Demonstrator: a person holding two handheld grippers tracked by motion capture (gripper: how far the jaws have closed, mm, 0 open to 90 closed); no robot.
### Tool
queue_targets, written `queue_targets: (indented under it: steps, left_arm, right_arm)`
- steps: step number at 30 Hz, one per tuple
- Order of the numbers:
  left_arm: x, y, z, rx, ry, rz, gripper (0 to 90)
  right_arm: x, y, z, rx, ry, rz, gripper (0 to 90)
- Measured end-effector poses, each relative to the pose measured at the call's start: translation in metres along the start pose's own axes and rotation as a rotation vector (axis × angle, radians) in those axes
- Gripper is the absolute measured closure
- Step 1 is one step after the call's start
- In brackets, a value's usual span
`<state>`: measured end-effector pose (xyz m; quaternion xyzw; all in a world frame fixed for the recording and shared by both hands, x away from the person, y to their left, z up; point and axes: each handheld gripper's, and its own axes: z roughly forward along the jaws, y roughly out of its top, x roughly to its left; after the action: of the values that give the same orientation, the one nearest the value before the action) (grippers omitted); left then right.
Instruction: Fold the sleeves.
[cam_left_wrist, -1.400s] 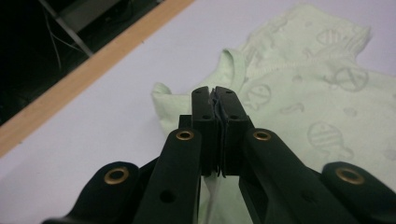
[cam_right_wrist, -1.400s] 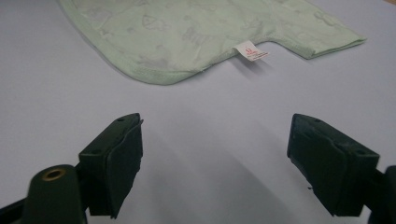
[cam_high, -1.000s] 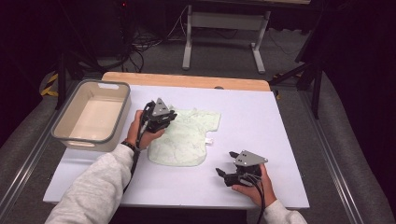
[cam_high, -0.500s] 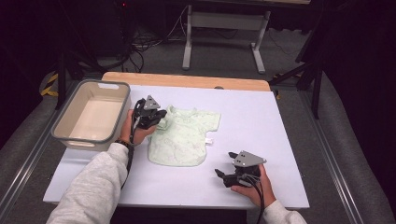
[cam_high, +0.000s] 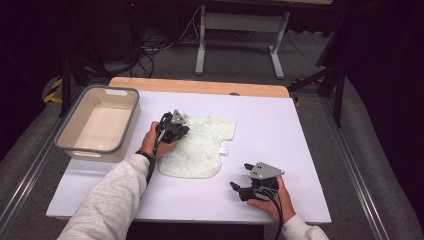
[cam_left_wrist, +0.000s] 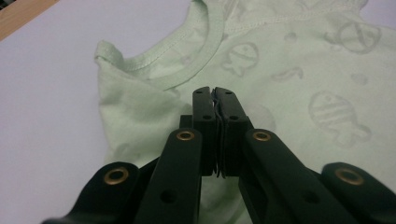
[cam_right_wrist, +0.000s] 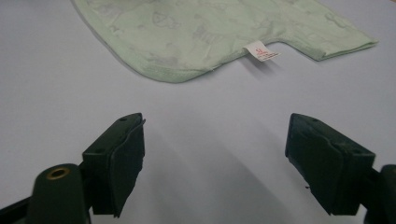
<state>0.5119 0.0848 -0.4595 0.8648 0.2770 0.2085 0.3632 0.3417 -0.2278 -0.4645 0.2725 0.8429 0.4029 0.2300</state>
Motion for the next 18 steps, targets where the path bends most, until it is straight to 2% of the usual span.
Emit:
queue_targets:
  steps: [2, 5, 7, 9, 10, 11, 14, 16, 17, 18]
  left_arm:
    - [-0.001, 0.000, 0.004, 0.023, 0.028, 0.001, 87.4]
    - [0.001, -0.001, 0.001, 0.008, 0.024, -0.009, 86.7]
    - [0.005, -0.001, -0.013, -0.048, 0.007, -0.041, 87.2]
    - [0.005, -0.001, -0.020, -0.056, 0.000, -0.043, 87.9]
    - [0.005, -0.002, -0.025, -0.060, 0.001, -0.031, 87.9]
    - [0.004, -0.004, -0.033, -0.066, 0.013, -0.015, 88.1]
    - [0.008, -0.012, -0.049, -0.079, 0.041, -0.027, 88.9]
    - [0.012, -0.024, -0.056, -0.069, 0.056, -0.059, 89.5]
    - [0.012, -0.024, -0.056, -0.069, 0.056, -0.059, 89.6]
    - [0.012, -0.031, -0.054, -0.035, 0.050, -0.077, 89.8]
  right_arm:
    - [0.001, 0.000, 0.000, 0.003, 0.000, -0.007, 20.6]
    - [0.001, 0.000, -0.001, 0.001, 0.000, -0.009, 20.6]
    - [0.001, 0.000, -0.001, 0.002, 0.001, -0.010, 20.6]
    - [0.001, 0.000, 0.000, 0.004, 0.001, -0.011, 20.6]
    - [0.001, 0.000, 0.000, 0.004, 0.001, -0.011, 20.6]
    - [0.001, 0.000, -0.001, 0.004, 0.001, -0.012, 20.6]
    - [0.002, 0.001, -0.002, -0.002, 0.003, -0.014, 20.6]
    - [0.002, 0.002, -0.001, 0.001, 0.005, -0.017, 20.6]
    - [0.003, 0.002, -0.001, 0.002, 0.008, -0.019, 20.6]
    - [0.003, 0.003, -0.001, 0.003, 0.008, -0.022, 20.7]
